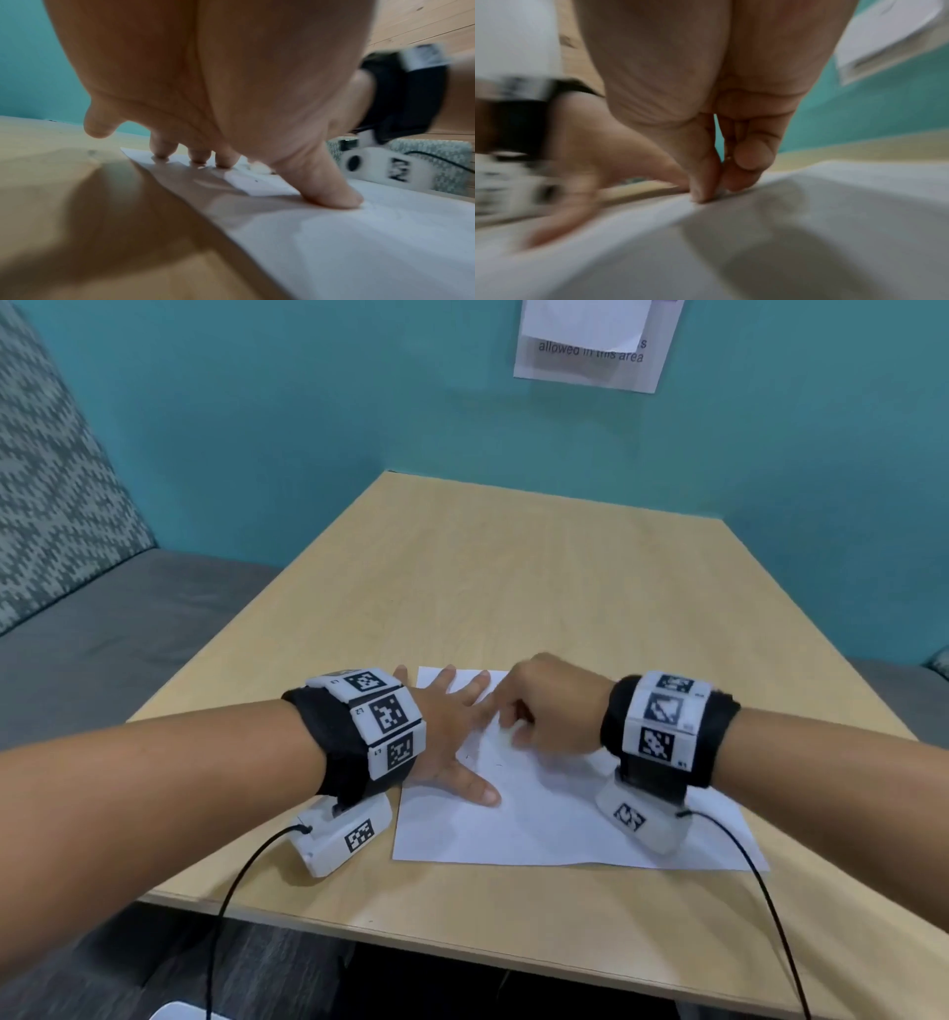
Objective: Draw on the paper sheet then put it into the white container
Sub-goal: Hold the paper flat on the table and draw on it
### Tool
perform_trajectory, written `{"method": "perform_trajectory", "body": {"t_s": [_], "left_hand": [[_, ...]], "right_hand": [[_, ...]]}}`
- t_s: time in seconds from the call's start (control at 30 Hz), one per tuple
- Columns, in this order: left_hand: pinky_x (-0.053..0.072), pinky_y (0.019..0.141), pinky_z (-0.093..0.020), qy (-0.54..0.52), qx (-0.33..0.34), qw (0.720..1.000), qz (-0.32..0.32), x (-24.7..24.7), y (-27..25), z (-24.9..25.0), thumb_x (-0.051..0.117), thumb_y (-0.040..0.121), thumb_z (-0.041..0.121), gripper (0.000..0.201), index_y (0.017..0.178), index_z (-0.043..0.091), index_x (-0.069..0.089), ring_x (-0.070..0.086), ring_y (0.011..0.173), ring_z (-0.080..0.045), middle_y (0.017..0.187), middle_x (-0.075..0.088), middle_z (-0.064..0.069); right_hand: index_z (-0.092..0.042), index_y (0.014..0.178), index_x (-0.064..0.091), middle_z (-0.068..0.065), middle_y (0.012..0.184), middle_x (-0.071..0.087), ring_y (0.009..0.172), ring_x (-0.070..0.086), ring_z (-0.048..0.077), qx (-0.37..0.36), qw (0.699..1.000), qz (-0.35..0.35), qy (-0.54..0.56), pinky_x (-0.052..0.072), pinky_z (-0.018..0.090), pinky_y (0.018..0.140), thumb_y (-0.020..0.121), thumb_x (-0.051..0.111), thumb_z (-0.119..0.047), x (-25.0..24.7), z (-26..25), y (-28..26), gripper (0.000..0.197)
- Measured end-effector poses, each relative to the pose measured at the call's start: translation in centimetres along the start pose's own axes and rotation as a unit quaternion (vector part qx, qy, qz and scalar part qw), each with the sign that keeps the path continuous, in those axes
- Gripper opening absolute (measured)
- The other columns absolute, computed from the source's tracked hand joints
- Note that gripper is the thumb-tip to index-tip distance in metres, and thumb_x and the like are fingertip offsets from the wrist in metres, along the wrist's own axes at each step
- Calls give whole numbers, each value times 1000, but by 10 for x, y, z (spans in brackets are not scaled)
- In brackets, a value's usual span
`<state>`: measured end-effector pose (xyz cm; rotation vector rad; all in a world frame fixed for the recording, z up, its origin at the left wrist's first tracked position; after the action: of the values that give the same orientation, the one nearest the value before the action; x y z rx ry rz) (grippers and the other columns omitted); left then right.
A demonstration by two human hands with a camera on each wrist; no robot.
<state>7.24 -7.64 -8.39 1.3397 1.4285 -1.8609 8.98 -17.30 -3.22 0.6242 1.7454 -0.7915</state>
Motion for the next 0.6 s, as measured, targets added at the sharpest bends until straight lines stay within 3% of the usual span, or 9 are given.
{"method": "perform_trajectory", "body": {"t_s": [0.1,0.23,0.37,0.43,0.53,0.6], "left_hand": [[1,112,-72,6,-6,1000,2,1,1,-1,47,71,89,118,154,37,-19,-16,152,-30,164,-23,9],[-1,112,-72,-4,8,1000,-8,-2,-4,2,49,77,84,99,155,44,3,-19,151,-32,163,-25,8],[1,113,-71,5,-9,1000,-2,0,0,-1,47,73,87,116,154,37,-19,-16,152,-30,163,-25,9],[2,113,-71,11,-13,1000,-3,1,1,-1,47,72,88,118,154,36,-19,-15,152,-29,163,-24,10],[-3,113,-71,-1,-1,1000,-16,-1,-3,1,49,75,84,108,156,42,-8,-19,151,-30,163,-24,10],[-2,113,-70,1,-1,1000,-12,-2,-3,0,49,76,85,108,156,42,-9,-18,151,-30,163,-25,9]], "right_hand": [[-17,73,63,-10,65,56,67,54,15,22,999,26,7,43,26,64,75,67,-10,-8,15,5,8],[-12,89,69,-2,81,67,73,59,16,-48,998,-33,26,51,29,72,77,67,-12,18,-22,-13,12],[-16,75,65,-5,72,60,70,57,17,22,1000,9,5,48,27,67,75,70,-12,-7,14,7,6],[-17,71,62,-9,66,55,67,55,15,24,1000,18,8,46,26,64,76,68,-11,-10,16,8,11],[-10,84,68,-23,65,44,62,46,0,-29,999,-17,3,42,21,66,77,66,-10,6,-11,-3,7],[-11,88,69,-21,67,46,65,49,5,-30,999,-23,-2,44,23,68,78,68,-12,4,-10,-2,11]]}}
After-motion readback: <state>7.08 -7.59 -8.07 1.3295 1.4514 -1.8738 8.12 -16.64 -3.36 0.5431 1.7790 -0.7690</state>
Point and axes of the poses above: each hand's wrist, its own y-axis towards the middle knuckle, its own x-axis out of the palm, z = x × y, the point moved 7 cm from there along y, towards the middle knuckle
